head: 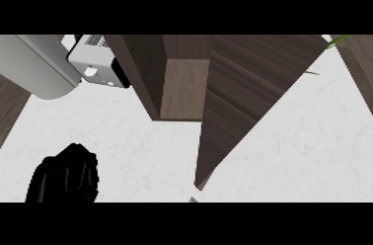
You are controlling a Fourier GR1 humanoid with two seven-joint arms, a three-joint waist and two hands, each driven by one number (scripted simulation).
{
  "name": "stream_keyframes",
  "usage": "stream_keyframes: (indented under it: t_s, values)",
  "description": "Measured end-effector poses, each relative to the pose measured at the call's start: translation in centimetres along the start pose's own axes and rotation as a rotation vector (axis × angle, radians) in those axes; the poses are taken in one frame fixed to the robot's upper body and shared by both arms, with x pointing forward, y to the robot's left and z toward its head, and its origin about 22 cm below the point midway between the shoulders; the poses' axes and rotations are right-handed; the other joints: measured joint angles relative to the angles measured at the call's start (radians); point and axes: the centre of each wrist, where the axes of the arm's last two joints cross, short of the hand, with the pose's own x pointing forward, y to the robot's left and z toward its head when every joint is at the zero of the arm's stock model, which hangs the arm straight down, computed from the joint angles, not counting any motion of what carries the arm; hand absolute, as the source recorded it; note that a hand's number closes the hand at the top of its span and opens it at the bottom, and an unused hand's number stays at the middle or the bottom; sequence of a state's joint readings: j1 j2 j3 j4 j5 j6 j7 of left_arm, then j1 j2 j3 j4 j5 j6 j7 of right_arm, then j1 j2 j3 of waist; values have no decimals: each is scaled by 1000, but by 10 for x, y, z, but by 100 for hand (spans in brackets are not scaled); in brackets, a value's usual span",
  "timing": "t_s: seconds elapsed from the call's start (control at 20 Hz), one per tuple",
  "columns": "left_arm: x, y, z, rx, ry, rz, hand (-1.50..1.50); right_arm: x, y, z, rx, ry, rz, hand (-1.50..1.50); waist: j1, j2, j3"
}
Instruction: Pick up the bottled water, place it into the cabinet and close the cabinet
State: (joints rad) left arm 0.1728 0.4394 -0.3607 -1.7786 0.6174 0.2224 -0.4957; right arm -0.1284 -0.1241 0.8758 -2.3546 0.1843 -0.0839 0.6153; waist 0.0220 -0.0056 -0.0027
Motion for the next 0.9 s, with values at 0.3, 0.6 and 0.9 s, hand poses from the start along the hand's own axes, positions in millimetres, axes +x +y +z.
stream_keyframes:
  t_s: [0.3, 0.6, 0.9]
  values:
    - [8, 13, 11, 9, -2, 1, 150, 6, 0, -10, -39, -42, 63, 150, 10, 3, -1]
    - [18, 33, 18, -4, 1, 2, 150, 4, -4, -50, -124, -43, 30, 150, 28, 8, -1]
    - [28, 53, 30, -6, 6, -4, 150, -8, -29, -118, -181, 9, -66, 150, 27, 12, 1]
